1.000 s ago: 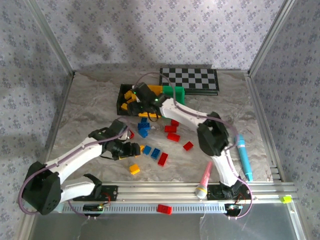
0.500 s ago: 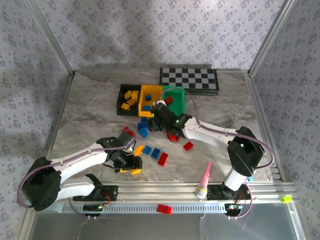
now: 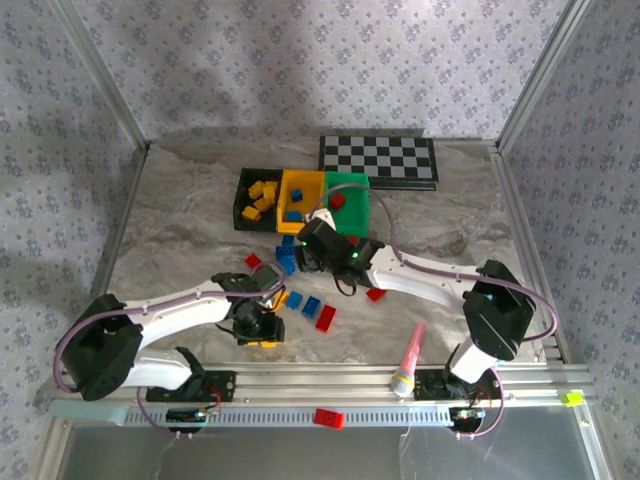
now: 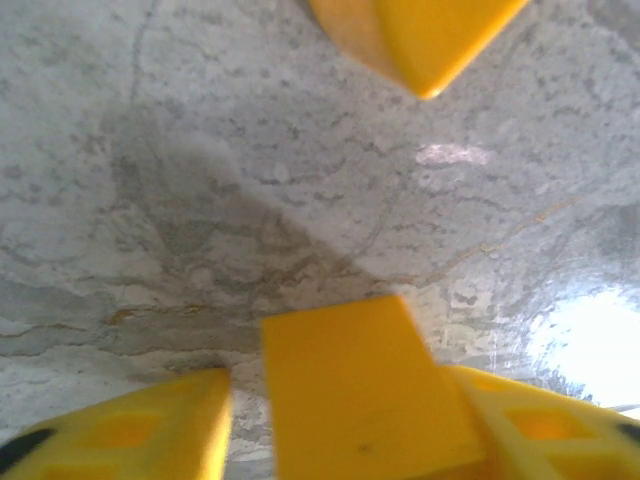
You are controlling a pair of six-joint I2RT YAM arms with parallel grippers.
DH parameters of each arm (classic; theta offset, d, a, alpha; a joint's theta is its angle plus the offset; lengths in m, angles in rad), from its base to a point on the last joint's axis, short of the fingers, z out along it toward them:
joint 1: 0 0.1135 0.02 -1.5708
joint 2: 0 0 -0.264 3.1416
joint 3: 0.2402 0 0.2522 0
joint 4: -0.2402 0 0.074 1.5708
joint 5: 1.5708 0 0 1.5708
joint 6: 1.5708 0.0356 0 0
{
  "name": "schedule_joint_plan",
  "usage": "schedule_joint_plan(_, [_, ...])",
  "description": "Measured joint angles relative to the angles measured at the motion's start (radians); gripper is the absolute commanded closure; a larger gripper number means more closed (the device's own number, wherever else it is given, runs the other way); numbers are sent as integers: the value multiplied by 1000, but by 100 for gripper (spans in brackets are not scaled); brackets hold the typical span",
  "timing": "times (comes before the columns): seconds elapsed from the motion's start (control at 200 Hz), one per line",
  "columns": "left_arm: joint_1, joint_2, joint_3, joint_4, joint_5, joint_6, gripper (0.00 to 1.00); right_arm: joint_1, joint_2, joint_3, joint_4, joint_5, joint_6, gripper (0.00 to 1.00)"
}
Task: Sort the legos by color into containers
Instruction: Pick up the lego from the middle-left of the table, then place the lego in the container.
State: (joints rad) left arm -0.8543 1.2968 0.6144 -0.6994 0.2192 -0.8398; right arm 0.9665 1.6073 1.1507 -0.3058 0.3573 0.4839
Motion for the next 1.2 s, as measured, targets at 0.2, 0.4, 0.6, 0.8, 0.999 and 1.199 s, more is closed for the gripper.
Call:
schedule_joint_plan(0.2, [-3, 0, 14, -1, -6, 14, 77, 0, -9, -18, -4, 14, 6, 27])
schedule_joint_plan(0.4, [74, 0, 106, -13, -19, 63, 82, 0, -19, -26, -10, 31, 7, 27])
schedule_joint_plan(0.6, [380, 10, 287, -73, 1, 189, 81, 0, -108, -74, -21, 59, 23, 27])
schedule_joint_plan(0.8, [570, 165, 571, -84, 4, 292, 80, -5, -212, -174, -33, 87, 70, 27])
schedule_joint_plan(0.999, [627, 387, 810, -99, -34, 336, 76, -5, -286, -255, -83, 101, 123, 27])
schedule_joint_plan(1.199, [645, 616, 1078, -117, -95, 361, 67, -5, -391, -297, -137, 121, 162, 27])
